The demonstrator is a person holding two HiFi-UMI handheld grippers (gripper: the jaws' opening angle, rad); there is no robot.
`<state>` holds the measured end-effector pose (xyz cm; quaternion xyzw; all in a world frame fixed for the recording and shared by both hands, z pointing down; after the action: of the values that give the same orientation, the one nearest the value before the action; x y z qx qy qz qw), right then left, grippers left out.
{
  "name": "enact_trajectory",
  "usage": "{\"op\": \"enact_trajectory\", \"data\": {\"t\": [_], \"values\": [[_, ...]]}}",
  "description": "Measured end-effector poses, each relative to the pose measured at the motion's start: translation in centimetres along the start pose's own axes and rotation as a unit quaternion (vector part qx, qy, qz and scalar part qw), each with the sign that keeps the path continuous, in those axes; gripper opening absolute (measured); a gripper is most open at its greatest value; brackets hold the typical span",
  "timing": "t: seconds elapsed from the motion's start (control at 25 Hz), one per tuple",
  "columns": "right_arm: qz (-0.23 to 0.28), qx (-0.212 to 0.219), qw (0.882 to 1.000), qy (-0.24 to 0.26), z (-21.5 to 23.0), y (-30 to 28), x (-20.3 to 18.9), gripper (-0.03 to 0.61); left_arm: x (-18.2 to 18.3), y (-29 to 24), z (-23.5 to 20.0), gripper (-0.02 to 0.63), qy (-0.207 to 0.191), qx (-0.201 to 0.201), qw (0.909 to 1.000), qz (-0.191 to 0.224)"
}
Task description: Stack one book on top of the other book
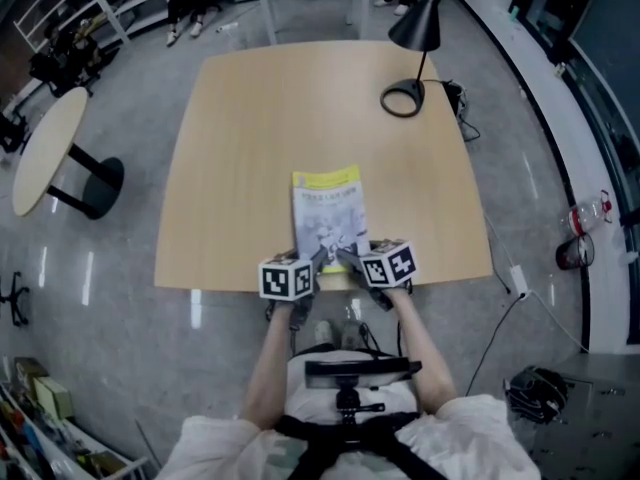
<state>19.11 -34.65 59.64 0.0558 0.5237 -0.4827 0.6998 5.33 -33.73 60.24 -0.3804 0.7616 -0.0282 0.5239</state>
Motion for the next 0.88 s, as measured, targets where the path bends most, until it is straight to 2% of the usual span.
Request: {"op": "enact_trajectory", "data": {"t": [0.44,0.56,0.72,0.8,0.88], "values": [[0.034,-0.077,0.995,0.045,-0.2,0.2,-0.3,0.238,0.0,0.1,-0.4,0.15,0.006,-0.002,1.0,-0.003],[0.04,-0.079,0.995,0.036,-0.2,0.3,-0.2,0.253,0.1,0.0,-0.4,0.15,0.008,-0.002,1.0,-0.001],[0.048,-0.072,0.996,0.017,-0.5,0.4,-0.2,0.322,0.1,-0.1,-0.4,0.15,0.009,-0.004,0.9999,-0.001],[0.057,-0.079,0.995,-0.002,-0.3,0.7,-0.1,0.325,-0.1,0.0,-0.4,0.15,0.008,-0.003,1.0,0.0],[0.054,-0.095,0.994,0.001,0.2,1.1,-0.1,0.325,-0.1,0.0,-0.4,0.15,0.005,-0.001,1.0,0.0]]}}
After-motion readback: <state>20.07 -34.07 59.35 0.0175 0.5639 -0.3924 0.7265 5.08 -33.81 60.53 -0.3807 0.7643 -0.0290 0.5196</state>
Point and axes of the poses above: the fingertips, and each gripper's own axes: y backward along the fingers, z to its right, x out of its top, the point moved 6 cm from there along y, backward along the fingers, and after that the axes turned 15 degrees about z, right-handed, at the moved point
